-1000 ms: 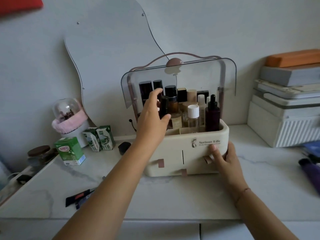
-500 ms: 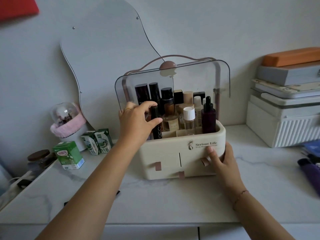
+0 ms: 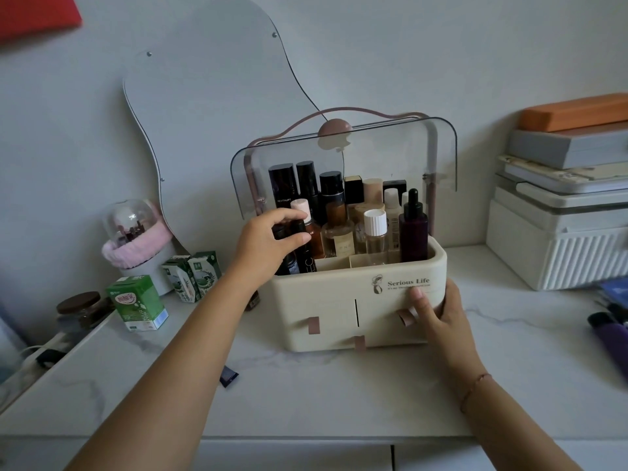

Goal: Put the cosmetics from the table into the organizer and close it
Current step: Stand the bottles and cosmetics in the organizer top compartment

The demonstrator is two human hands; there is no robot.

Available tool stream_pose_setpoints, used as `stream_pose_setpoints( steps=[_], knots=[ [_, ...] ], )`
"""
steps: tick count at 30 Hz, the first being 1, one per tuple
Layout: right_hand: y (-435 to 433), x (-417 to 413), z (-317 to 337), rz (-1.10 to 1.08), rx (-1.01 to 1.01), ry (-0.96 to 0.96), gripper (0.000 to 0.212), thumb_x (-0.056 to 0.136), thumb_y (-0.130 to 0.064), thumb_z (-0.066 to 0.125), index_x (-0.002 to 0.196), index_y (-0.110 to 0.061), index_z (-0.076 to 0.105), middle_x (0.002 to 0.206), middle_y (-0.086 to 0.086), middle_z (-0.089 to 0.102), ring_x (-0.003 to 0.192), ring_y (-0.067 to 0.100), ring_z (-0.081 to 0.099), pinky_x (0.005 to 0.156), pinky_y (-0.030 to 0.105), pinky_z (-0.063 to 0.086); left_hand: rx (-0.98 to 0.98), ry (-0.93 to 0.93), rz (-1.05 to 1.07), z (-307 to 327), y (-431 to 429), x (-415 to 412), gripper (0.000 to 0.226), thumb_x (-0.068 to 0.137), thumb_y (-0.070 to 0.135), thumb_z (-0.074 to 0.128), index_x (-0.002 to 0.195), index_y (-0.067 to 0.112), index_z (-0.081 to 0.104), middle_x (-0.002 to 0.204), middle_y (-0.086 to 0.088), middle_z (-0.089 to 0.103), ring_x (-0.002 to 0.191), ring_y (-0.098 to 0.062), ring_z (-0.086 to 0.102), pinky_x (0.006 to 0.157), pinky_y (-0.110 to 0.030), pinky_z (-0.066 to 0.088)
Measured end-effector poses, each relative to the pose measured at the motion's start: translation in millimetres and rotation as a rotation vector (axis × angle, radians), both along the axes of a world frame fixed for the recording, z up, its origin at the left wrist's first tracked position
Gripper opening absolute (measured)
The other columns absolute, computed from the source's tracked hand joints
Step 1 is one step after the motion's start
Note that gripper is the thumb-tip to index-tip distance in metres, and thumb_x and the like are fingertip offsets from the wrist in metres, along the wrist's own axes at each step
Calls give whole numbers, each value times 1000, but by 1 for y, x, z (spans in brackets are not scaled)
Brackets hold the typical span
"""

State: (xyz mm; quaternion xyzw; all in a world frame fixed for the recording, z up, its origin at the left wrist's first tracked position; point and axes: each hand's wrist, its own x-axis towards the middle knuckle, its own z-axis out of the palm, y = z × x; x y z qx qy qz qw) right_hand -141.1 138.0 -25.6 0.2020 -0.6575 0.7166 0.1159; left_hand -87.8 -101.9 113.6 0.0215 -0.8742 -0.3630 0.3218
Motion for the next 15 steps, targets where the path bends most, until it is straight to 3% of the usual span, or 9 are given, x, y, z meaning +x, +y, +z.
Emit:
stream_pose_setpoints(
  steps=[4, 7, 9, 13, 15],
  knots=[
    [0, -1, 0, -3, 4, -14, 30, 83, -49, 56, 110, -43, 44, 90, -36, 61, 76, -8, 64, 61, 14, 50, 32, -38, -50, 1, -6, -1, 33, 78, 19, 73, 104, 40, 66, 110, 23, 56, 100, 8, 50, 73, -2, 34],
    [-1, 0, 2, -20, 20, -4, 26, 82, -50, 55, 106, -45, 44, 89, -39, 60, 77, -13, 62, 58, 5, 47, 27, -74, -51, 3, -8, -2, 36, 78, 21, 74, 107, 40, 65, 114, 21, 56, 111, -3, 48, 86, -17, 34],
    [-1, -1, 1, -26, 24, -9, 28, 80, -51, 54, 106, -47, 44, 90, -38, 60, 78, -13, 61, 59, 5, 46, 19, -91, -53, 5, -8, -2, 39, 77, 23, 74, 111, 39, 64, 110, 24, 58, 112, -5, 49, 93, -27, 35],
    [-1, -2, -1, -15, 6, -17, 35, 78, -54, 55, 110, -45, 44, 95, -25, 59, 79, -9, 62, 63, 12, 47, 57, -73, -55, 5, -7, -1, 44, 74, 27, 77, 115, 36, 62, 98, 27, 61, 102, 5, 53, 86, -21, 34],
    [-1, -2, -1, -7, 5, -15, 38, 79, -54, 55, 113, -40, 44, 96, -22, 59, 78, -10, 62, 64, 13, 46, 94, -55, -56, 4, -7, 0, 43, 73, 26, 78, 112, 35, 63, 99, 23, 64, 105, 1, 54, 92, -28, 40]
  ],
)
